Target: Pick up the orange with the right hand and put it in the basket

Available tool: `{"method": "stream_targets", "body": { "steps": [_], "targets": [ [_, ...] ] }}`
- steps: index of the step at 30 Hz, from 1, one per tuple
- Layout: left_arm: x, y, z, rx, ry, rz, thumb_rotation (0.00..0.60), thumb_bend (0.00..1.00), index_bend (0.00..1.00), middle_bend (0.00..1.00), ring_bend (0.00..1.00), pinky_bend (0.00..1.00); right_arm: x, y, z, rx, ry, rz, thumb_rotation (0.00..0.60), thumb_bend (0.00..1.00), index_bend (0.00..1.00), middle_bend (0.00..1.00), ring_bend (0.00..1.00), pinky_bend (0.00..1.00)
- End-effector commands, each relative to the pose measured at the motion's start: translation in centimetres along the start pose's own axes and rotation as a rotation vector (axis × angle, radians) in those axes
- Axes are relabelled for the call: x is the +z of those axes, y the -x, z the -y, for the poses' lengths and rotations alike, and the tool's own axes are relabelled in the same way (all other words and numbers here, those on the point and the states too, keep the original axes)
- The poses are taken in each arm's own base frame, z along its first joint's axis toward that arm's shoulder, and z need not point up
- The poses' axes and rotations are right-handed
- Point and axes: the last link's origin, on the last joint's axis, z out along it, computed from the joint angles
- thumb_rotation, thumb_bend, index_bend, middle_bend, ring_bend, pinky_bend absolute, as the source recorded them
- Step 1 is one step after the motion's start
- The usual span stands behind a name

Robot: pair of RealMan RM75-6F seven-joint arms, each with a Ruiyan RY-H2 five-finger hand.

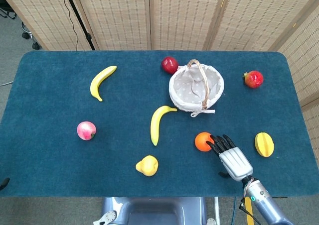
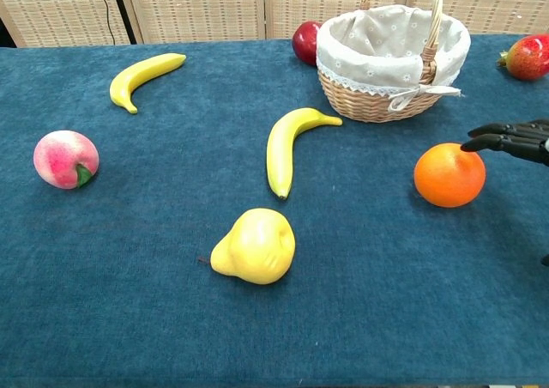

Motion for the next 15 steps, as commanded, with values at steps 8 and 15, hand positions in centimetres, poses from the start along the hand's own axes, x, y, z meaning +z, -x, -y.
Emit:
{"method": "stream_targets", "body": {
  "steps": [8, 15],
  "targets": [
    [0.2, 0.0, 0.2, -0.004, -0.005, 0.005, 0.600, 0.08, 0.00, 0.00, 0.00, 0.00, 3.6, -0.1, 0.6, 0.029, 0.012, 0.033, 0.600, 0.00, 0.00, 0.00, 0.00, 0.00],
    [0.3, 0.1, 0.2, -0.007, -0.005, 0.010, 0.600, 0.08, 0.00, 0.00, 0.00, 0.00, 5.3, 1.1, 0.5, 0.055, 0.038, 0.069, 0.600, 0.00, 0.00, 0.00, 0.00, 0.00]
  ]
}}
